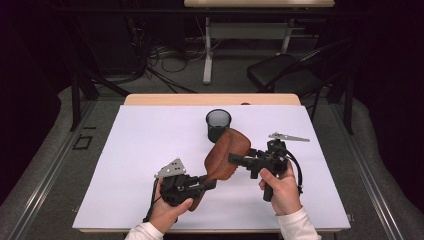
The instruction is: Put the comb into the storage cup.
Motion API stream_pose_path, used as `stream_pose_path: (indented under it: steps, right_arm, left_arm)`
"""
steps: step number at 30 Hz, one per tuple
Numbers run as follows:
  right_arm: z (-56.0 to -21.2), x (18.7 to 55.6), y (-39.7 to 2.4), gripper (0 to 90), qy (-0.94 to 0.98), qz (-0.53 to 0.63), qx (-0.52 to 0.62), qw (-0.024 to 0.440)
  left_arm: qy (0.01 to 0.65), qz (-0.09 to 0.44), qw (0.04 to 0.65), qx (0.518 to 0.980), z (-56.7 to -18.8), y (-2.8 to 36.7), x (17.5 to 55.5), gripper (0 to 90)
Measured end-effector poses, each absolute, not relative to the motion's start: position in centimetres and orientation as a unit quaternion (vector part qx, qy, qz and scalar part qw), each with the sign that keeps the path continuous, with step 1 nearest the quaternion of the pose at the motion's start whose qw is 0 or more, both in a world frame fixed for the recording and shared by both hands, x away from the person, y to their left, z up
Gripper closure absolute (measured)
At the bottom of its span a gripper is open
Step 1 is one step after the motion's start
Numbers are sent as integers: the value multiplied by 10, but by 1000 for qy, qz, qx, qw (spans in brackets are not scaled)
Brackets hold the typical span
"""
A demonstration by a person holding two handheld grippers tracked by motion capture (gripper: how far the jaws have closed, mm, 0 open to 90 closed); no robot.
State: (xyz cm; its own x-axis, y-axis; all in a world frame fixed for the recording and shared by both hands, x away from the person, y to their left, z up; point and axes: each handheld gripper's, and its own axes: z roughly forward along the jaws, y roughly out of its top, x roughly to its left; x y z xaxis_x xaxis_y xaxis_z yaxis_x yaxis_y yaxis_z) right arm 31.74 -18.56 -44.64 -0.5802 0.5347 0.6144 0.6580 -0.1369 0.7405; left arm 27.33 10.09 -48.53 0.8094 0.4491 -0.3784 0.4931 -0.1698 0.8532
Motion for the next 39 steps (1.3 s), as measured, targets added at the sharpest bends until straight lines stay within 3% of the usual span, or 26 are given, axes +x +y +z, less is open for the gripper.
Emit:
stream_pose_path:
  steps: [25, 37, 39]
  right_arm:
    - [-453, 324, -187, 158, -645, -610, -452, 88]
    - [-457, 325, -185, 227, -644, -601, -462, 103]
    - [-457, 325, -185, 289, -642, -603, -462, 106]
  left_arm:
    - [282, -33, 568, 772, -489, 94, 270, 731]
    - [279, -35, 566, 775, -491, 93, 270, 731]
    - [279, -35, 565, 775, -492, 93, 270, 730]
